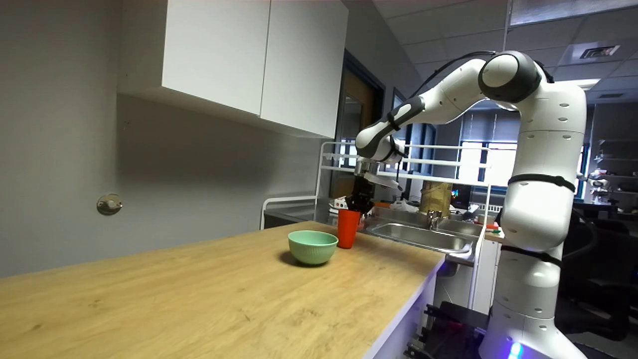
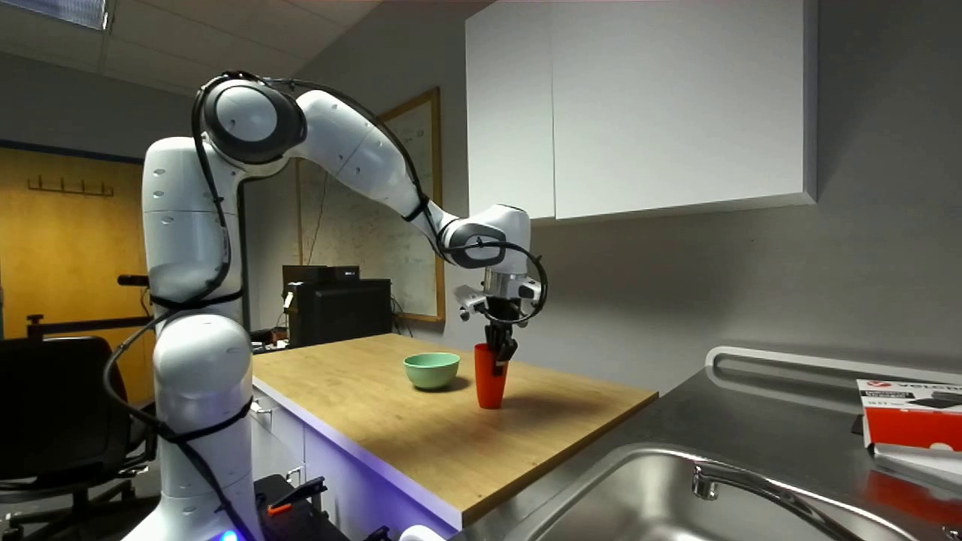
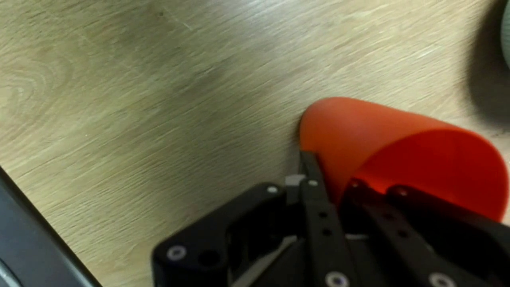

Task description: Pour the contents of the orange cup into the green bowl

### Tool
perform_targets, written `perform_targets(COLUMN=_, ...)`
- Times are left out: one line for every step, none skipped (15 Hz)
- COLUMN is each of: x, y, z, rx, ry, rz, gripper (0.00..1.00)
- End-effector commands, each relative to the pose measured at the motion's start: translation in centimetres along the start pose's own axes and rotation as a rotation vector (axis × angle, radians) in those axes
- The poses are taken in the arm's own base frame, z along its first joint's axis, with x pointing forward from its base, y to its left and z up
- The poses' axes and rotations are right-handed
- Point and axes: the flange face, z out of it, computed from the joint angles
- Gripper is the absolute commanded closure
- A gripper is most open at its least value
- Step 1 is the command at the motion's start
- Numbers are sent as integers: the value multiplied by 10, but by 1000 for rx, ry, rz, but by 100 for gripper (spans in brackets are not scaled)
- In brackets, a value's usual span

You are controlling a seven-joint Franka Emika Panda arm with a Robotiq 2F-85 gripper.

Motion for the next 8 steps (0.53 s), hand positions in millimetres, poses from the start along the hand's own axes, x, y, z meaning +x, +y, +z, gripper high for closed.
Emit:
perform_targets(x=-15, y=-24, z=-19, rx=-3, ry=12, rz=-21, gripper=99)
perform_targets(x=-20, y=-33, z=-23, rx=-15, ry=25, rz=-29, gripper=99)
perform_targets(x=-25, y=-43, z=-28, rx=-30, ry=40, rz=-38, gripper=99)
perform_targets(x=-32, y=-55, z=-33, rx=-46, ry=56, rz=-45, gripper=99)
perform_targets(x=-38, y=-69, z=-38, rx=-71, ry=74, rz=-55, gripper=99)
perform_targets(x=-46, y=-82, z=-43, rx=-95, ry=90, rz=-67, gripper=99)
perform_targets(x=-52, y=-98, z=-46, rx=-128, ry=114, rz=-78, gripper=99)
perform_targets(x=-61, y=-112, z=-50, rx=-158, ry=132, rz=-88, gripper=99)
